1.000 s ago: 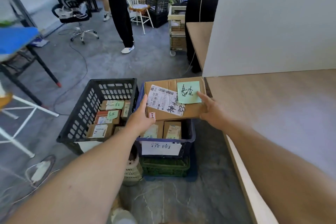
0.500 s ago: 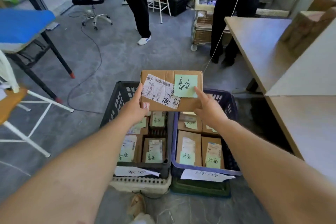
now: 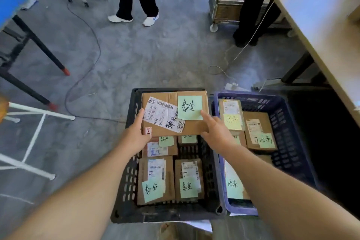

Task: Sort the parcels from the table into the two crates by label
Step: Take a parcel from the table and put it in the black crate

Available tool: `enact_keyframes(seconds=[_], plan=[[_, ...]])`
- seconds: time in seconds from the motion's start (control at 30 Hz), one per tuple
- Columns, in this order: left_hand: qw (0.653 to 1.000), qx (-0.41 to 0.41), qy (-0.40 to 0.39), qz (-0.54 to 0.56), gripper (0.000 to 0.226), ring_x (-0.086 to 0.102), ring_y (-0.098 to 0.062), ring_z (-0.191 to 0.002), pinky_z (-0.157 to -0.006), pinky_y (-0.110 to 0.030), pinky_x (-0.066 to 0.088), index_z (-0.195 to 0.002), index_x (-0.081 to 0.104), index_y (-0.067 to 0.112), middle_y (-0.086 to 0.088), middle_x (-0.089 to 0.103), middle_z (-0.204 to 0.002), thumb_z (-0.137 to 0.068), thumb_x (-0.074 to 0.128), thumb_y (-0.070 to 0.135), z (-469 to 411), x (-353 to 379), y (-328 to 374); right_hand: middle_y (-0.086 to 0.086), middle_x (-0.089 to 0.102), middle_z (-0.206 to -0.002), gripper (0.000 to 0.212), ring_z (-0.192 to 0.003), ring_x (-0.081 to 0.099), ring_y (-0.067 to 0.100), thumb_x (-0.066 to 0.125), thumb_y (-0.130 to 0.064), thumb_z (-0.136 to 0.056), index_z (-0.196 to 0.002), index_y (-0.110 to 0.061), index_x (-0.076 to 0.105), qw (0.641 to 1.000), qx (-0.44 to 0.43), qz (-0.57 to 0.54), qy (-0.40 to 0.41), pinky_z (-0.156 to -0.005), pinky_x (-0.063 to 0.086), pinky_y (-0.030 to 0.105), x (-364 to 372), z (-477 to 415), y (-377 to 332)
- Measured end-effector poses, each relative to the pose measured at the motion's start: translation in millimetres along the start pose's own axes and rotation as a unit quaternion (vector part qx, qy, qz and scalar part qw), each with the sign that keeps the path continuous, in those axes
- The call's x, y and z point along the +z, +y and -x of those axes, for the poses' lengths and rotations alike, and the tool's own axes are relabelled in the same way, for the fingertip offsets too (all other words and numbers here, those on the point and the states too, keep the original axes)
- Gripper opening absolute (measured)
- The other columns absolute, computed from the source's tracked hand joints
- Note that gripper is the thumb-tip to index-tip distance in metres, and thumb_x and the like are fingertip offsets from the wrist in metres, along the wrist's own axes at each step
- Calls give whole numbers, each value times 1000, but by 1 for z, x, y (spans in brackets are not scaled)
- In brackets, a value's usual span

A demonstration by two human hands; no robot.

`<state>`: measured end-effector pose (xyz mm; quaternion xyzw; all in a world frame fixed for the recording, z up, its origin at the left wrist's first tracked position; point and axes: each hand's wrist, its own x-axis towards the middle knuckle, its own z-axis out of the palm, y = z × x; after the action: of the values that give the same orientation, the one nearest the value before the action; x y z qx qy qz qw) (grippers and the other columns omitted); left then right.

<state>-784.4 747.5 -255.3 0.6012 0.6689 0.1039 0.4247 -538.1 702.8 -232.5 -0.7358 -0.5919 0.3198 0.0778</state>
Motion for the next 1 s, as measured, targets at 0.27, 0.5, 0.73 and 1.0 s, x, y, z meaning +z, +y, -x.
enact_keyframes(seconds=[0.27, 0.5, 0.73, 1.0], plan=[[994, -54, -22, -97, 79, 56, -24, -116, -93, -42, 50, -154, 7, 38, -7, 52, -139, -96, 54, 14, -63, 41, -60, 4, 39, -141, 69, -107, 55, 19, 46, -10, -98, -154, -34, 12, 996, 42, -7, -74, -86, 51, 29, 86, -66, 30], [989, -80, -13, -127, 68, 45, -25, -125, -99, -36, 38, -155, 15, 33, -5, 43, -144, -99, 46, 9, -122, 72, -88, 6, 36, -148, 69, -122, 51, 21, 48, -10, -98, -154, -32, 14, 995, 55, -14, -82, -96, 49, 30, 134, -127, 48], [990, -64, 23, -127, 55, 29, -25, -141, -109, -41, 39, -149, 32, 20, -2, 12, -162, -97, 40, 3, -164, 92, -92, 7, 36, -148, 66, -121, 50, 21, 46, -8, -98, -154, -28, 17, 997, 46, -16, -67, -97, 46, 30, 157, -181, 44], [980, -71, -8, -184, 76, 2, -25, -150, -120, -45, 21, -156, 4, 23, -4, -6, -163, -95, 47, 10, -166, 94, -95, 14, 31, -149, 70, -121, 49, 24, 46, -8, -99, -156, -23, 8, 992, 22, 60, -110, -104, 44, 33, 146, -189, 42]])
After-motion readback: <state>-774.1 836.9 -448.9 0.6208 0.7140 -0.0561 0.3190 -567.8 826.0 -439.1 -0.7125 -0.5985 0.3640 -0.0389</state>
